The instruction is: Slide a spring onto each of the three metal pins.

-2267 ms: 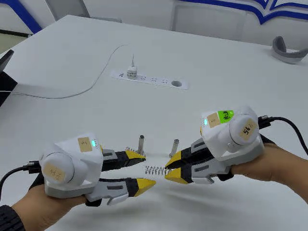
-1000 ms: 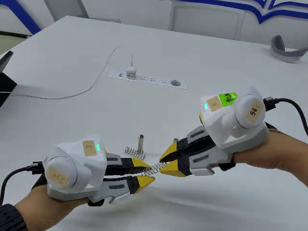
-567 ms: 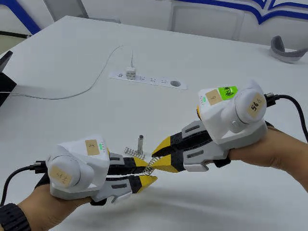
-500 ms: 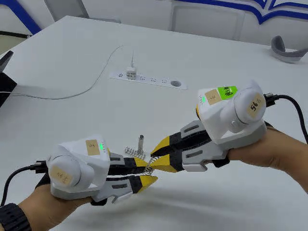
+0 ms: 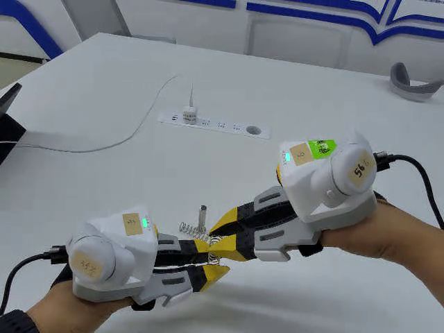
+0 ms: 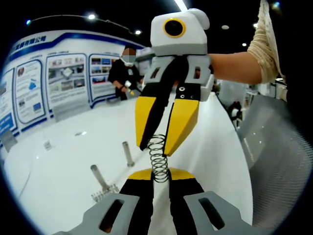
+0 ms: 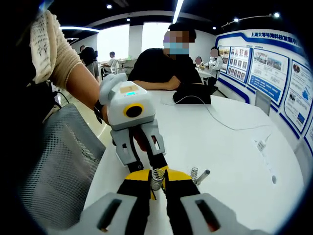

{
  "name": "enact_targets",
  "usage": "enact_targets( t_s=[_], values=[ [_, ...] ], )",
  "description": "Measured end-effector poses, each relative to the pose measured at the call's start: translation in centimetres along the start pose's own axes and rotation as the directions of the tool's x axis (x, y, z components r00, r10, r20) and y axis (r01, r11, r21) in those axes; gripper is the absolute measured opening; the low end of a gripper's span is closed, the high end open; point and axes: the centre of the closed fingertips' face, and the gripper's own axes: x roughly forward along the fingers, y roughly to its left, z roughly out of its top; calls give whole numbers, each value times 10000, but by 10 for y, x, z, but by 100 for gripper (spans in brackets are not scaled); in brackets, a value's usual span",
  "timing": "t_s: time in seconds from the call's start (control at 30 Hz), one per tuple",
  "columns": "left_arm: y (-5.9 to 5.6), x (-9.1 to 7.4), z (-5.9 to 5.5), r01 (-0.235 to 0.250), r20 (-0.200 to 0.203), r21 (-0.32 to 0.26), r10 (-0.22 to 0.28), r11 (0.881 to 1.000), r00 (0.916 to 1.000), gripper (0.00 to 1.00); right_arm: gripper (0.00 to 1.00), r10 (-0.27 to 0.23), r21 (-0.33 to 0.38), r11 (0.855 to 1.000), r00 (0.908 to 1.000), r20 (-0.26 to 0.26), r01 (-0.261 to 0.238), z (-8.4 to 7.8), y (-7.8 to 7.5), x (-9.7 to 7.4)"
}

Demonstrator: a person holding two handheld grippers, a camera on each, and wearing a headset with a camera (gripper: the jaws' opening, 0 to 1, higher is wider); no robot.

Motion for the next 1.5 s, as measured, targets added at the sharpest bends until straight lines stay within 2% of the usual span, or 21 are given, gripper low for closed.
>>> enact_targets(
  t_s=[0.13,0.7,1.1,1.5],
  values=[
    [0,0,1,-19,43,-45,19,10000,10000,11,14,-67,84,9999,9999,-78,68,-3,-1,0],
    [4,-2,2,-93,123,-58,93,9999,9999,11,12,-214,494,9986,9991,354,196,1,-2,2],
    [6,-2,2,-217,86,199,215,9996,9997,12,11,-447,908,9951,9972,605,391,1,-5,2],
    [11,-6,0,-456,37,143,456,9989,9990,27,11,-800,1054,9917,9947,642,730,-1,-13,-4]
  ],
)
